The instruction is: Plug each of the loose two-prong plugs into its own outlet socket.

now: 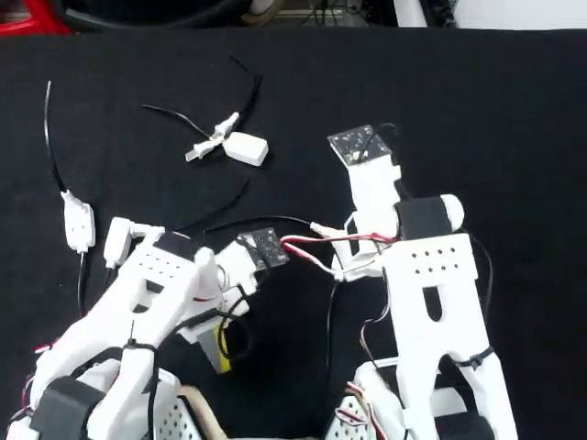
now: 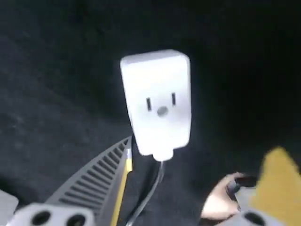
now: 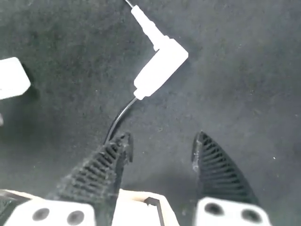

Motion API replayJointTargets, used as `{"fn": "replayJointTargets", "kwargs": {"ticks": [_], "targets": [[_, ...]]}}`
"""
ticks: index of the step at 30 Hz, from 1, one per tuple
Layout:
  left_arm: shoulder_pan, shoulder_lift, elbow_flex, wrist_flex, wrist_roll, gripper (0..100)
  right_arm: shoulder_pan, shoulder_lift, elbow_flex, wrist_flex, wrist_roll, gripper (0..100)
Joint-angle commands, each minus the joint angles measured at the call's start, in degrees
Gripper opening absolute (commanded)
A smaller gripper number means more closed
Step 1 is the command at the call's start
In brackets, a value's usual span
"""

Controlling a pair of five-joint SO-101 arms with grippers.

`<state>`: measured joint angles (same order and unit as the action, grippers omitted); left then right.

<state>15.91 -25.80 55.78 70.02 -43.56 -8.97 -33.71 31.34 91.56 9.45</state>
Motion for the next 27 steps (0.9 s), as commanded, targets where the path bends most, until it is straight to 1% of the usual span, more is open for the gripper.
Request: {"fn": "replayJointTargets", "kwargs": {"ticks": [1,4,6,9,11,13,15,16,17,19,22,27], "targets": [[0.7,-1.8,-4.3,3.3,1.4,45,-0.6,0.2,-0.3,-0.8,0.0,21.2],[1.1,-6.0,-4.2,3.1,5.8,45,-0.6,0.2,-0.3,-0.9,0.0,21.2],[1.4,-11.6,-4.0,3.5,7.8,45,-0.6,0.2,-0.3,-0.9,0.0,21.2],[2.4,-22.9,-0.2,3.5,10.1,45,-0.6,0.2,-0.3,-0.9,0.1,21.2],[5.3,-31.6,5.3,3.3,10.3,45,-0.6,0.2,-0.3,-0.9,0.1,21.2],[10.8,-40.3,12.5,1.8,10.1,45,-0.6,0.2,-0.3,-0.9,0.1,21.2],[15.3,-47.9,21.8,-4.7,9.3,45,-0.7,0.2,-0.2,-1.0,0.1,21.2],[15.7,-51.4,26.1,-7.5,8.3,45,-0.7,0.2,-0.2,-1.0,0.1,21.2],[15.2,-54.2,28.9,-8.3,7.0,45,-0.7,0.2,-0.2,-1.4,0.1,21.2],[12.4,-56.8,29.9,-7.8,5.5,45,-0.6,0.2,0.7,-2.5,0.1,21.2],[9.4,-55.7,29.7,-8.5,5.4,45,-0.8,0.2,3.1,-5.7,0.1,21.2],[11.7,-49.0,29.1,-10.7,5.4,45,-0.7,0.2,4.0,-6.9,0.1,21.2]]}}
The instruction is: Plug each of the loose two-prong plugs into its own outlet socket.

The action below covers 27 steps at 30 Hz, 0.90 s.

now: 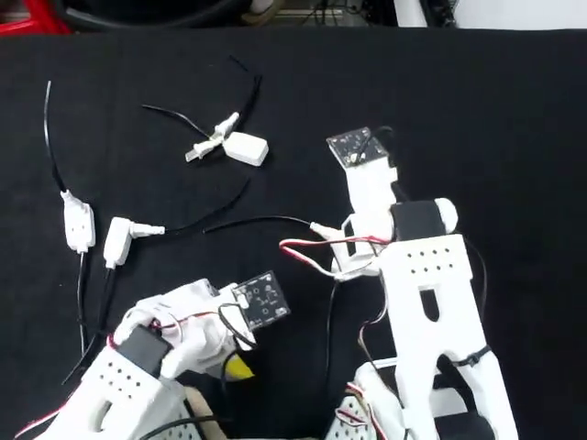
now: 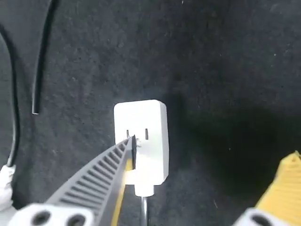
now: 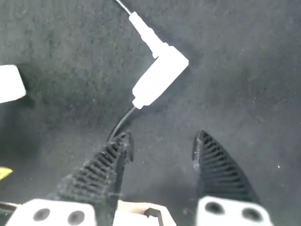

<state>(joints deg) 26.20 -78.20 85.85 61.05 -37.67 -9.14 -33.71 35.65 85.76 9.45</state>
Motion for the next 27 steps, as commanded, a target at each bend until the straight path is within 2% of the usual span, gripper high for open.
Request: {"fn": "replayJointTargets", "kwargs": {"ticks": [1,7,14,16,20,27], "targets": [[1.5,5.4,-1.8,-2.3,-0.4,45,-0.5,0.2,-0.3,-1.1,0.1,21.2],[0.9,23.9,-8.7,-6.3,-0.4,45,-0.4,0.2,-0.2,-1.1,0.1,21.2],[-3.7,46.2,-19.6,-6.7,-0.6,44,-0.4,0.2,-0.2,-1.0,0.1,21.2],[-4.9,48.6,-21.2,-6.7,-1.4,41,-0.4,0.2,-0.2,-1.0,0.1,21.2],[-8.9,49.1,-22.1,-6.2,-8.6,35,-0.4,0.2,-0.1,-1.0,0.1,21.2],[-16.9,49.1,-23.1,-9.0,-15.0,34,-0.4,0.2,-0.1,-1.0,0.1,21.2]]}}
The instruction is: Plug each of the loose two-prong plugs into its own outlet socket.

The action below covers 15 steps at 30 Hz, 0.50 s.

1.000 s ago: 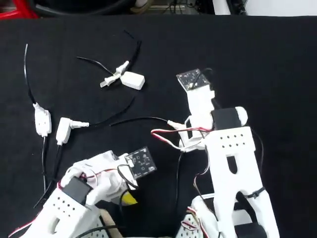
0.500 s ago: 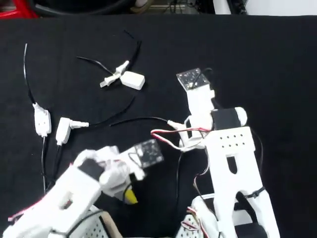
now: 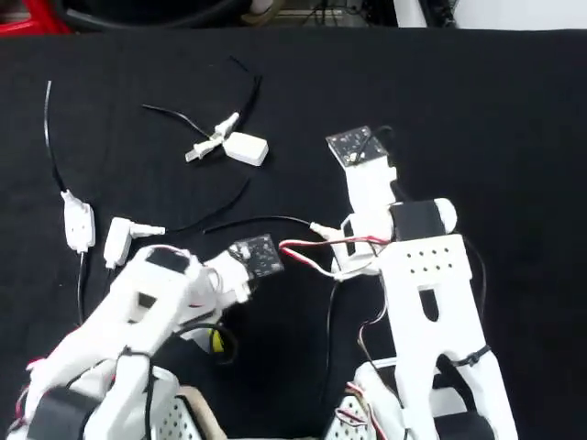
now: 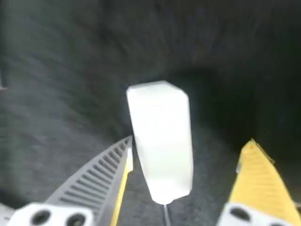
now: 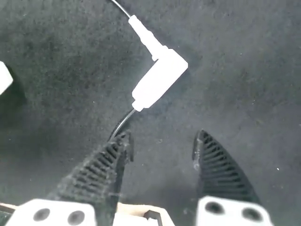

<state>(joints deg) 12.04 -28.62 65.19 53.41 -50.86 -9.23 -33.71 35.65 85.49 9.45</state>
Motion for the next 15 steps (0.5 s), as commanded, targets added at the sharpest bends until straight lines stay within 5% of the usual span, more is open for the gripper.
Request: {"fn": "replayJointTargets", "kwargs": {"ticks": [1,15], "targets": [[-3.2,-0.7,-3.1,-1.2,-1.9,34,-0.3,0.2,-0.1,-0.7,0.1,21.2],[-10.9,-2.4,-15.1,-1.1,0.1,34,-0.3,0.2,-0.1,0.0,0.1,21.2]]}}
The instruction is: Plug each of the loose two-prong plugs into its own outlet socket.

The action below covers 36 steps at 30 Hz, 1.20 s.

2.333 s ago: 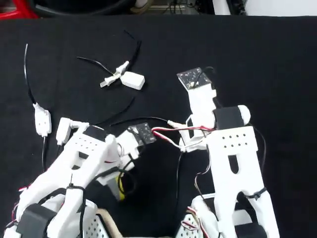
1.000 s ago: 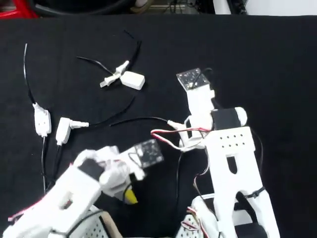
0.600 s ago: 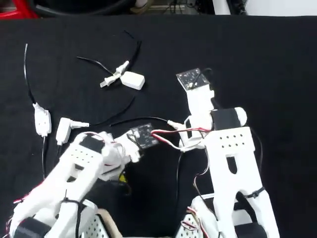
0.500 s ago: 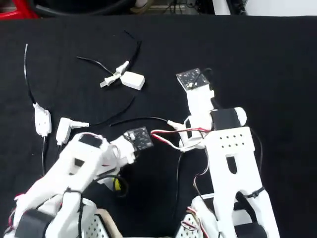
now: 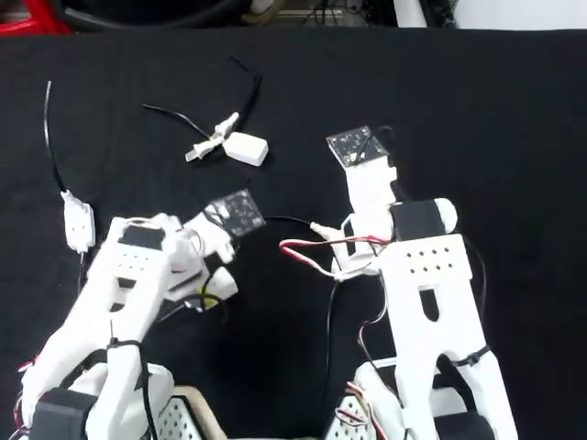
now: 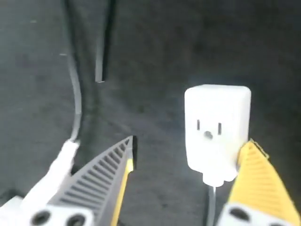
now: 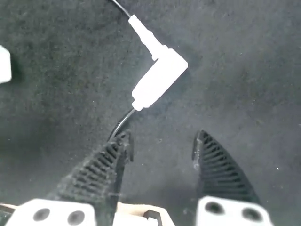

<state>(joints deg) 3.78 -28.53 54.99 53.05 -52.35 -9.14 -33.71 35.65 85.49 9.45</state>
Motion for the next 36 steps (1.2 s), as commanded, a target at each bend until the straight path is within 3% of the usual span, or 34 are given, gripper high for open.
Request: {"fn": "replayJointTargets", "kwargs": {"ticks": [1,6,15,19,22,25,27,32,36], "targets": [[-3.7,-2.5,-6.0,-0.8,3.0,34,-0.4,0.2,-0.1,0.0,0.1,21.2],[-7.0,-2.5,-9.9,-1.2,8.9,34,-0.4,0.2,-0.1,0.0,0.1,21.2],[-13.2,-1.9,-2.4,-13.8,4.8,34,-0.4,0.2,-0.1,0.0,0.1,21.2],[-13.2,-4.1,-6.5,-3.7,5.5,34,-0.4,0.2,-0.1,0.0,0.1,21.2],[-8.4,-9.2,-9.7,9.2,7.9,34,-0.4,0.2,-0.1,0.0,0.1,21.2],[0.6,-16.7,-7.1,16.4,8.4,34,-0.4,0.2,-0.1,0.0,0.1,21.2],[5.8,-21.6,-1.3,14.8,8.6,34,-0.4,0.2,-0.1,0.0,0.1,21.2],[14.3,-25.6,16.2,1.3,9.1,34,-0.4,0.2,-0.1,0.0,0.1,21.2],[16.9,-23.4,17.8,-2.4,14.9,34,-0.4,0.2,-0.1,-0.2,0.1,21.2]]}}
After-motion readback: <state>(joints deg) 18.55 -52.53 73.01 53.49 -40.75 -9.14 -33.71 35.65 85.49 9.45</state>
